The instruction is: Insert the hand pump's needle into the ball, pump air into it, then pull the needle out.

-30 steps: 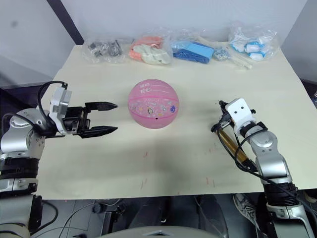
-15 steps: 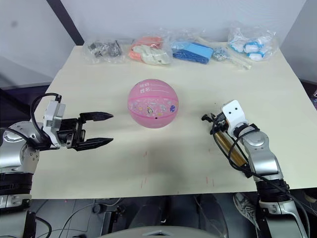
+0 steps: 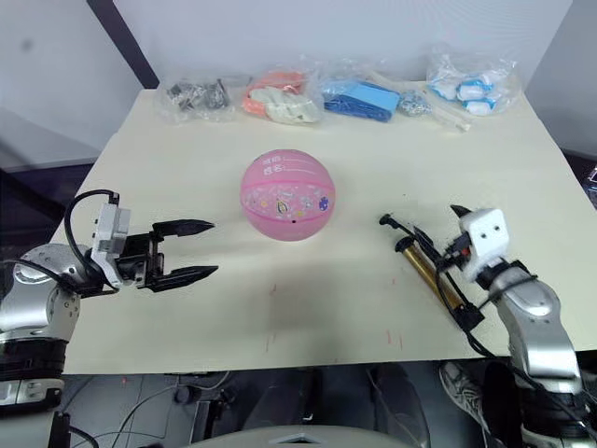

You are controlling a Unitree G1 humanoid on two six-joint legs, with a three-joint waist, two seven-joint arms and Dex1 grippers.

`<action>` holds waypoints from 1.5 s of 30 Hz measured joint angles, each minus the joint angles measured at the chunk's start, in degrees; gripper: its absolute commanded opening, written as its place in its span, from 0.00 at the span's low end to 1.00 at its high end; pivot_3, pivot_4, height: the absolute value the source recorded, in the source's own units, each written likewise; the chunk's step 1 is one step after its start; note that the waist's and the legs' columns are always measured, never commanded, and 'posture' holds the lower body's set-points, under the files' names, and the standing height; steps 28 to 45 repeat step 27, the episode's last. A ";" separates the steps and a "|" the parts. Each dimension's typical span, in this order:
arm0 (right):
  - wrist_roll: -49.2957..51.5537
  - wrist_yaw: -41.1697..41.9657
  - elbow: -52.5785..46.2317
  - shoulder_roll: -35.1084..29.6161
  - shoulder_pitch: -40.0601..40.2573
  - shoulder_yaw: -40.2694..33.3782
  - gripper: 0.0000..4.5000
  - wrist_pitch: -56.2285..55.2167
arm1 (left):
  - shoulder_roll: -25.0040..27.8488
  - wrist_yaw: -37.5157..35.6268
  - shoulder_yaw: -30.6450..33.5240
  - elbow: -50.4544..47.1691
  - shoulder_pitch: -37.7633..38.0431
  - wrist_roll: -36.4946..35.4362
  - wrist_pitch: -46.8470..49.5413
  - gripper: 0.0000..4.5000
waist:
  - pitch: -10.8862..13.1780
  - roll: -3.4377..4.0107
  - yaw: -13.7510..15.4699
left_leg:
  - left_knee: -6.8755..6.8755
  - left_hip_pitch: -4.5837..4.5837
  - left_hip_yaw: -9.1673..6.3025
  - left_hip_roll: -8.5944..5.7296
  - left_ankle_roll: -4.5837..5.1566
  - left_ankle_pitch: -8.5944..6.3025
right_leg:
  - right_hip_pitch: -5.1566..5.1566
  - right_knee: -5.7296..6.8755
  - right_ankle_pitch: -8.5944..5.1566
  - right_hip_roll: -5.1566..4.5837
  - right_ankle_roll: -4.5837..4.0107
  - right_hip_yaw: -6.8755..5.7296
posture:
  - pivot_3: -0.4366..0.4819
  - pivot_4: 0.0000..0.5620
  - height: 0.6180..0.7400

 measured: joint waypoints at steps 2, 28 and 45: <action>1.46 2.38 0.08 -1.17 3.57 -2.70 1.00 -3.13 | -0.67 2.01 0.14 0.89 2.18 0.59 -0.72 1.00 | 0.01 -0.01 -0.07 | 0.00 0.24 0.11 0.01 0.24 -0.14 | 0.14 0.11 0.00 0.02 0.00 0.14 | 0.48 0.27 1.00; 15.23 36.16 34.95 -11.70 10.03 -18.07 1.00 -24.47 | -3.67 18.52 6.86 3.29 19.77 4.95 -5.39 1.00 | -0.01 -0.06 0.17 | -0.12 1.17 0.75 0.66 0.19 -0.12 | 0.76 0.07 0.24 0.34 -0.37 0.54 | 0.48 0.27 1.00; 15.23 36.16 34.95 -11.70 10.03 -18.07 1.00 -24.47 | -3.67 18.52 6.86 3.29 19.77 4.95 -5.39 1.00 | -0.01 -0.06 0.17 | -0.12 1.17 0.75 0.66 0.19 -0.12 | 0.76 0.07 0.24 0.34 -0.37 0.54 | 0.48 0.27 1.00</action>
